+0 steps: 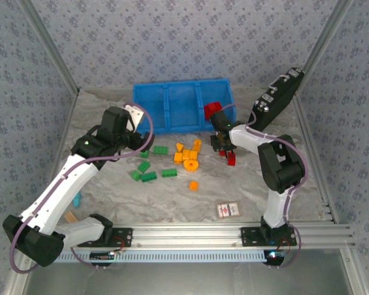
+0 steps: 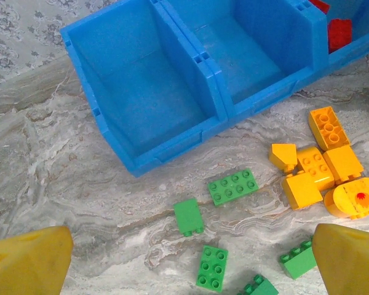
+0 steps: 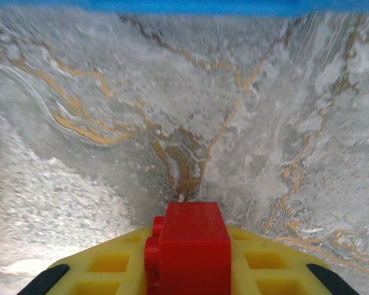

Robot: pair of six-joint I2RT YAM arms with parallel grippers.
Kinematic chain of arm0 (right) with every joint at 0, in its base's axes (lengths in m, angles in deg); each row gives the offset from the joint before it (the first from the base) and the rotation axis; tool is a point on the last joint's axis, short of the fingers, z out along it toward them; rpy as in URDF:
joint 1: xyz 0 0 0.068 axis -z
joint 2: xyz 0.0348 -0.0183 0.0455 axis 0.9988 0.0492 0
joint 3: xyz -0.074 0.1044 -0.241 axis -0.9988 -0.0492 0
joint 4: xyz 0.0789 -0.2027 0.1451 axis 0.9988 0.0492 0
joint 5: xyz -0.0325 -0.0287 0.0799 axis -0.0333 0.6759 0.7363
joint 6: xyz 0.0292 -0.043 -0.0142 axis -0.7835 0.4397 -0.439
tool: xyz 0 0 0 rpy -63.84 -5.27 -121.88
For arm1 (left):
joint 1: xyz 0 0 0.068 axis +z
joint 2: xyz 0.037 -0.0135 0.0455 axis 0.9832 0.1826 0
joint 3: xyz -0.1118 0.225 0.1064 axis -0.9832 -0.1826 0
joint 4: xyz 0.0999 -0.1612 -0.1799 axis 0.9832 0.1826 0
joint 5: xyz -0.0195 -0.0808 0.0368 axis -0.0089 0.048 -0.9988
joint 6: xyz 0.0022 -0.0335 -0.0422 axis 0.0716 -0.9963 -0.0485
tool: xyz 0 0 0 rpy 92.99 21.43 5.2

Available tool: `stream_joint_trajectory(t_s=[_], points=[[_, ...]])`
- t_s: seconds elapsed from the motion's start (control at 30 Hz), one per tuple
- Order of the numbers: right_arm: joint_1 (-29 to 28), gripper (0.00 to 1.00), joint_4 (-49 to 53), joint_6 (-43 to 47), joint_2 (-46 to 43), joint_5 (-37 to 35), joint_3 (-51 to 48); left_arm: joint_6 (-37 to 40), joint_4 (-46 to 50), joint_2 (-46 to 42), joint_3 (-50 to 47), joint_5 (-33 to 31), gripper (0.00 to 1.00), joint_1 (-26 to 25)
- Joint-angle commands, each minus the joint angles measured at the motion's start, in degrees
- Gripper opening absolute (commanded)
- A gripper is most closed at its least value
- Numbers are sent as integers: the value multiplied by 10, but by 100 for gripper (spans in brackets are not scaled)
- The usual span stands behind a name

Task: Sort the legos into containers by color
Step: Pick up the lego from the middle-right of the table, then place the lego in the container.

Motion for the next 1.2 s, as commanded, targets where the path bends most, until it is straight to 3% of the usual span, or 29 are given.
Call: stream_joint_trajectory(t_s=[0.0, 0.3, 0.6, 0.87, 0.97, 1.17], points=[[0, 25, 39, 10, -9, -2, 41, 6, -15, 1, -1, -9, 100, -3], [15, 25, 58, 30, 28, -8, 165, 24, -23, 16, 15, 21, 100, 28], [41, 25, 114, 47, 153, -21, 357, 35, -27, 49, 23, 32, 100, 44], [67, 26, 114, 46, 232, -3, 440, 50, -9, 81, 45, 17, 100, 47], [73, 30, 115, 46, 251, 3, 464, 53, -10, 92, 48, 13, 100, 48], [70, 49, 118, 47, 264, 12, 485, 77, 23, 131, 80, 1, 100, 48]])
